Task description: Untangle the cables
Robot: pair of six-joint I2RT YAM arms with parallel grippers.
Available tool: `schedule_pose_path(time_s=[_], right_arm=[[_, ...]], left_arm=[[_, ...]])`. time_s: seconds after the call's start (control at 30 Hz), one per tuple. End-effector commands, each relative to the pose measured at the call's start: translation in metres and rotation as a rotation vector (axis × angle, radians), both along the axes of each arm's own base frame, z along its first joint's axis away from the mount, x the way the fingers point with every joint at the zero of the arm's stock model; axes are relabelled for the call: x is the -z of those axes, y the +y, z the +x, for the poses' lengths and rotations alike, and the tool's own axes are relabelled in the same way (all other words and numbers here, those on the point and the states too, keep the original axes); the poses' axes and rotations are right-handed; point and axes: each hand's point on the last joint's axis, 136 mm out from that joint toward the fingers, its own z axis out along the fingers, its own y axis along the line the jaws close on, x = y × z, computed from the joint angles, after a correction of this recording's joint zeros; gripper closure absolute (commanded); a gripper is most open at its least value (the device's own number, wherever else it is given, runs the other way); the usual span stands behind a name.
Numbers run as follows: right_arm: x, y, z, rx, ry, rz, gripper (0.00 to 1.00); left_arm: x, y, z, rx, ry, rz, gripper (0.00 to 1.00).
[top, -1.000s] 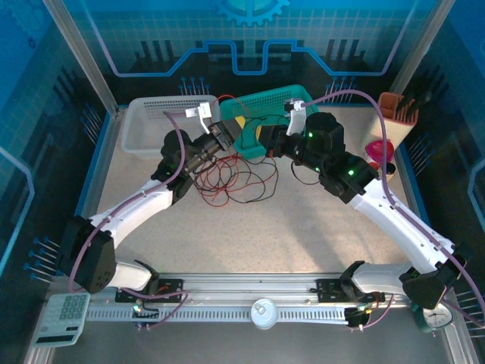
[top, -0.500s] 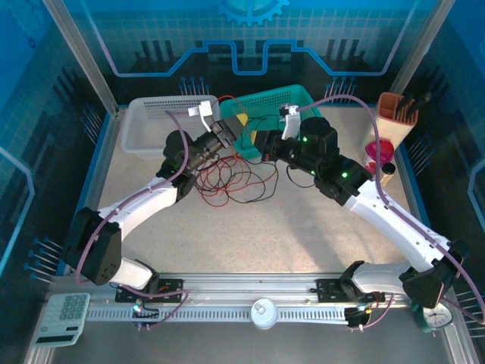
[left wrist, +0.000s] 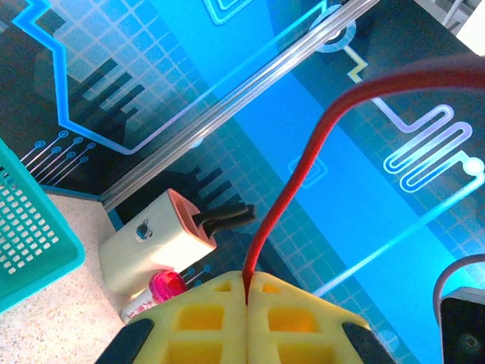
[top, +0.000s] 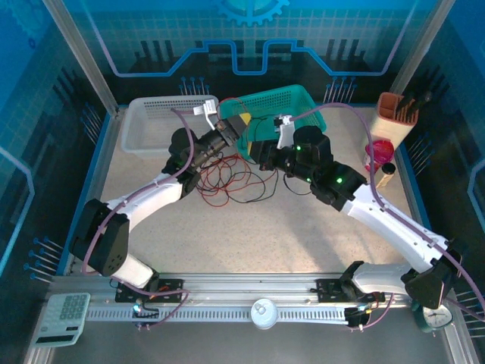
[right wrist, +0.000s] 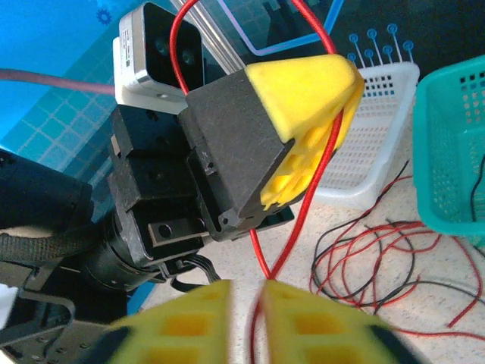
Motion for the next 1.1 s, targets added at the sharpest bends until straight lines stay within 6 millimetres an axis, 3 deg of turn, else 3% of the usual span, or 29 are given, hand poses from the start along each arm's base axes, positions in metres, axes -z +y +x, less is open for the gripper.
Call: schedule_pose_path(time_s=[0.0,0.07,0.13,0.37,0.5,0.67,0.83,1.07], right_arm=[[-0.017,-0.015,-0.004,0.036,-0.041,0.009,0.52],[-0.022,-0.028,-0.003,0.066,-0.052,0.007,0.38],[-0.026,-0.04,-0.002,0.087,-0.059,0.006,0.32],[-0.032,-0.078,-0.001,0.157,-0.062,0.014,0.27],[-0.025,-0.076,-0.003,0.134,-0.052,-0.011,0.27],[-0.003,-0.071,-0.003,0.098,-0.016,-0.051,0.26],[0.02,-0.063,-0.008,0.052,0.027,-0.062,0.26],[0.035,-0.067,-0.011,0.046,0.042,-0.111,0.26]], left_arm=[[-0.037,0.014,-0.002,-0.03,-0.093,-0.027,1.0],[-0.043,0.026,0.001,-0.061,-0.098,-0.006,1.0],[-0.049,0.04,0.003,-0.099,-0.108,0.019,1.0],[-0.066,0.105,0.025,-0.335,-0.13,0.151,1.0],[-0.072,0.14,0.047,-0.465,-0.131,0.215,1.0],[-0.08,0.183,0.08,-0.608,-0.134,0.212,1.0],[-0.083,0.208,0.117,-0.693,-0.2,0.186,1.0],[-0.048,0.229,0.182,-0.735,-0.19,0.137,1.0]])
